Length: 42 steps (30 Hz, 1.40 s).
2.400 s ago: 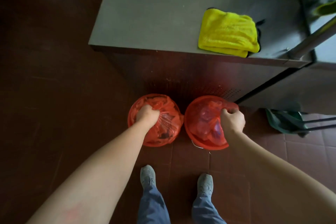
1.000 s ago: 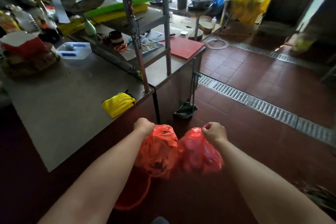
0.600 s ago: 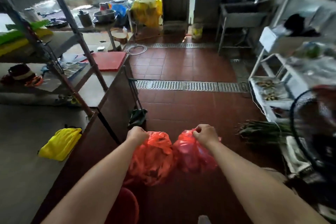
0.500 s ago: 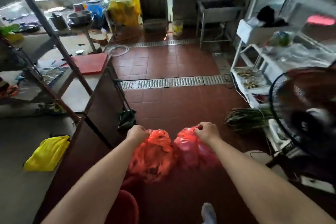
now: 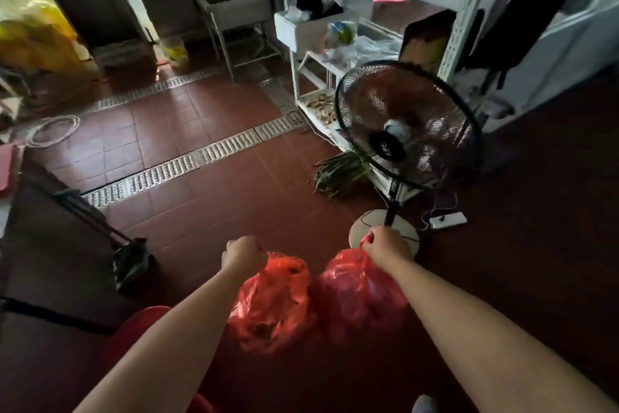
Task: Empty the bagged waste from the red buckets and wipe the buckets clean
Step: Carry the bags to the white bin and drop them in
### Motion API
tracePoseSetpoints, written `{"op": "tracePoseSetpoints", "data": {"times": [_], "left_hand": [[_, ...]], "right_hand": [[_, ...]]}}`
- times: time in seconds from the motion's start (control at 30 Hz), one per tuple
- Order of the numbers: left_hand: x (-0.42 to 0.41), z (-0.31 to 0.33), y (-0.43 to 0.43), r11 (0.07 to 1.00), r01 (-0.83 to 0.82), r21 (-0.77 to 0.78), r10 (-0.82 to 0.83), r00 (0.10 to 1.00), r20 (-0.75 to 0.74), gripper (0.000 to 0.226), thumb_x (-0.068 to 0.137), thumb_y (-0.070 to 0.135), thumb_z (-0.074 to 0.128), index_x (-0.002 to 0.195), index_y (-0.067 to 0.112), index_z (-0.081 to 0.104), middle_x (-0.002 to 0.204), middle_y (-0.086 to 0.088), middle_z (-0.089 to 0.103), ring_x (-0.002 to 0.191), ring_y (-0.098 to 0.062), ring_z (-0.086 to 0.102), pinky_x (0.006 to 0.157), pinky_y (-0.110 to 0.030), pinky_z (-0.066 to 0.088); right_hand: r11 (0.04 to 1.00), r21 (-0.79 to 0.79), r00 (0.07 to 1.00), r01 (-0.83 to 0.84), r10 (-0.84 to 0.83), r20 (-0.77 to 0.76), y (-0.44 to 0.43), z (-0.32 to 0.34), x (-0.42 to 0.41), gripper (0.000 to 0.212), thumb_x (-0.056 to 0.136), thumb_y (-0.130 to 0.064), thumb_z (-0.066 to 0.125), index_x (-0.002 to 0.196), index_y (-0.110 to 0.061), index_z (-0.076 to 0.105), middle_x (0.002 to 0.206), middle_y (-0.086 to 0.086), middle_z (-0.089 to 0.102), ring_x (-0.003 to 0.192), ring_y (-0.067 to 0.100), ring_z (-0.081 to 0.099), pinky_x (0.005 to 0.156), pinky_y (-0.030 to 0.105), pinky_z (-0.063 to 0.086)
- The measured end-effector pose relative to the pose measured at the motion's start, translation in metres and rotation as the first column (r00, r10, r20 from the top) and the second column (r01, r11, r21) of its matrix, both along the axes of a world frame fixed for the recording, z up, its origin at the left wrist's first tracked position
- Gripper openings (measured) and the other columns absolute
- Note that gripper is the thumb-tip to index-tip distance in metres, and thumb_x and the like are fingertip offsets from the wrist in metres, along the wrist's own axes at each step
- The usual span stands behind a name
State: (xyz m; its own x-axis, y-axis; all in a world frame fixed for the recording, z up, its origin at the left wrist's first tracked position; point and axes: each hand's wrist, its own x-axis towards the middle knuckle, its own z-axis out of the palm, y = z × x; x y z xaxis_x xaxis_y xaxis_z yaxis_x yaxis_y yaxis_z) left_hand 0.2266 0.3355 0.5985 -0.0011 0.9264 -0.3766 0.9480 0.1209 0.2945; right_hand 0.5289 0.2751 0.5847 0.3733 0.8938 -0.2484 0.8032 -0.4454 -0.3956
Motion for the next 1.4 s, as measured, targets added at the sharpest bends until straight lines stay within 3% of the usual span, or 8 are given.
{"op": "tracePoseSetpoints", "data": {"times": [0.13, 0.27, 0.37, 0.73, 0.87, 1.0, 1.27, 1.4], "left_hand": [[0.081, -0.009, -0.013, 0.973, 0.223, 0.053, -0.215, 0.969, -0.124, 0.025, 0.077, 0.029, 0.060, 0.096, 0.027, 0.077, 0.102, 0.004, 0.071, 0.112, -0.025, 0.058, 0.097, -0.037, 0.048], [0.182, -0.016, -0.031, 0.853, 0.514, 0.088, -0.466, 0.827, -0.316, 0.025, 0.090, 0.034, 0.054, 0.107, 0.030, 0.072, 0.118, 0.011, 0.064, 0.122, -0.019, 0.051, 0.100, -0.037, 0.041], [0.265, -0.023, -0.050, 0.784, 0.608, 0.125, -0.534, 0.763, -0.364, 0.028, 0.097, 0.035, 0.048, 0.116, 0.031, 0.068, 0.125, 0.012, 0.061, 0.125, -0.017, 0.048, 0.102, -0.035, 0.040], [0.578, -0.021, -0.081, 0.678, 0.729, 0.094, -0.690, 0.676, -0.258, 0.028, 0.095, 0.032, 0.050, 0.115, 0.026, 0.068, 0.122, 0.004, 0.061, 0.125, -0.020, 0.052, 0.106, -0.040, 0.041], [0.694, -0.018, -0.071, 0.669, 0.739, 0.080, -0.721, 0.672, -0.171, 0.023, 0.088, 0.027, 0.054, 0.104, 0.019, 0.069, 0.111, -0.002, 0.065, 0.111, -0.027, 0.062, 0.093, -0.041, 0.050], [0.814, -0.028, -0.052, 0.572, 0.815, 0.093, -0.798, 0.579, -0.166, 0.022, 0.086, 0.026, 0.054, 0.100, 0.017, 0.068, 0.105, -0.003, 0.065, 0.105, -0.026, 0.063, 0.090, -0.040, 0.051], [1.035, -0.040, 0.006, 0.343, 0.936, 0.080, -0.936, 0.348, -0.057, 0.025, 0.088, 0.044, 0.051, 0.093, 0.023, 0.065, 0.106, 0.000, 0.061, 0.105, -0.026, 0.060, 0.088, -0.042, 0.042], [1.137, -0.026, 0.037, 0.343, 0.928, 0.143, -0.935, 0.352, -0.036, 0.026, 0.088, 0.040, 0.053, 0.096, 0.022, 0.070, 0.106, 0.001, 0.066, 0.104, -0.026, 0.060, 0.088, -0.040, 0.043]], "right_hand": [[0.996, 0.087, 0.995, 0.034, -0.041, 0.089, -0.043, -0.009, 0.081, 0.019, 0.090, -0.028, 0.062, 0.101, -0.019, 0.073, 0.101, 0.008, 0.072, 0.099, 0.030, 0.067, 0.076, 0.035, 0.052], [0.992, 0.128, 0.983, 0.021, -0.044, 0.177, -0.088, -0.020, 0.176, 0.019, 0.092, -0.029, 0.058, 0.102, -0.019, 0.071, 0.104, 0.000, 0.068, 0.102, 0.024, 0.061, 0.076, 0.034, 0.050], [0.992, 0.119, 0.978, 0.035, -0.058, 0.201, -0.120, -0.026, 0.252, 0.021, 0.093, -0.032, 0.057, 0.104, -0.019, 0.070, 0.106, -0.001, 0.066, 0.102, 0.023, 0.059, 0.078, 0.035, 0.050], [0.961, 0.094, 0.955, 0.260, -0.270, 0.120, -0.199, -0.021, 0.524, 0.027, 0.098, -0.038, 0.054, 0.109, -0.019, 0.068, 0.108, 0.001, 0.063, 0.102, 0.023, 0.063, 0.085, 0.036, 0.050], [0.883, 0.117, 0.885, 0.454, -0.462, 0.051, -0.218, -0.019, 0.614, 0.025, 0.097, -0.034, 0.059, 0.113, -0.019, 0.069, 0.113, 0.001, 0.066, 0.102, 0.022, 0.064, 0.085, 0.035, 0.053], [0.806, 0.078, 0.806, 0.587, -0.590, 0.032, -0.231, -0.018, 0.708, 0.017, 0.092, -0.035, 0.060, 0.095, -0.020, 0.066, 0.102, -0.001, 0.054, 0.095, 0.025, 0.061, 0.083, 0.042, 0.054], [0.672, 0.083, 0.666, 0.736, -0.740, 0.095, -0.224, -0.004, 0.887, 0.014, 0.091, -0.026, 0.067, 0.083, -0.014, 0.065, 0.100, 0.003, 0.053, 0.089, 0.027, 0.060, 0.075, 0.034, 0.047], [0.593, 0.126, 0.586, 0.795, -0.805, 0.090, -0.206, 0.016, 0.979, 0.015, 0.091, -0.023, 0.065, 0.079, -0.017, 0.060, 0.105, 0.007, 0.055, 0.091, 0.029, 0.060, 0.079, 0.038, 0.049]]}}
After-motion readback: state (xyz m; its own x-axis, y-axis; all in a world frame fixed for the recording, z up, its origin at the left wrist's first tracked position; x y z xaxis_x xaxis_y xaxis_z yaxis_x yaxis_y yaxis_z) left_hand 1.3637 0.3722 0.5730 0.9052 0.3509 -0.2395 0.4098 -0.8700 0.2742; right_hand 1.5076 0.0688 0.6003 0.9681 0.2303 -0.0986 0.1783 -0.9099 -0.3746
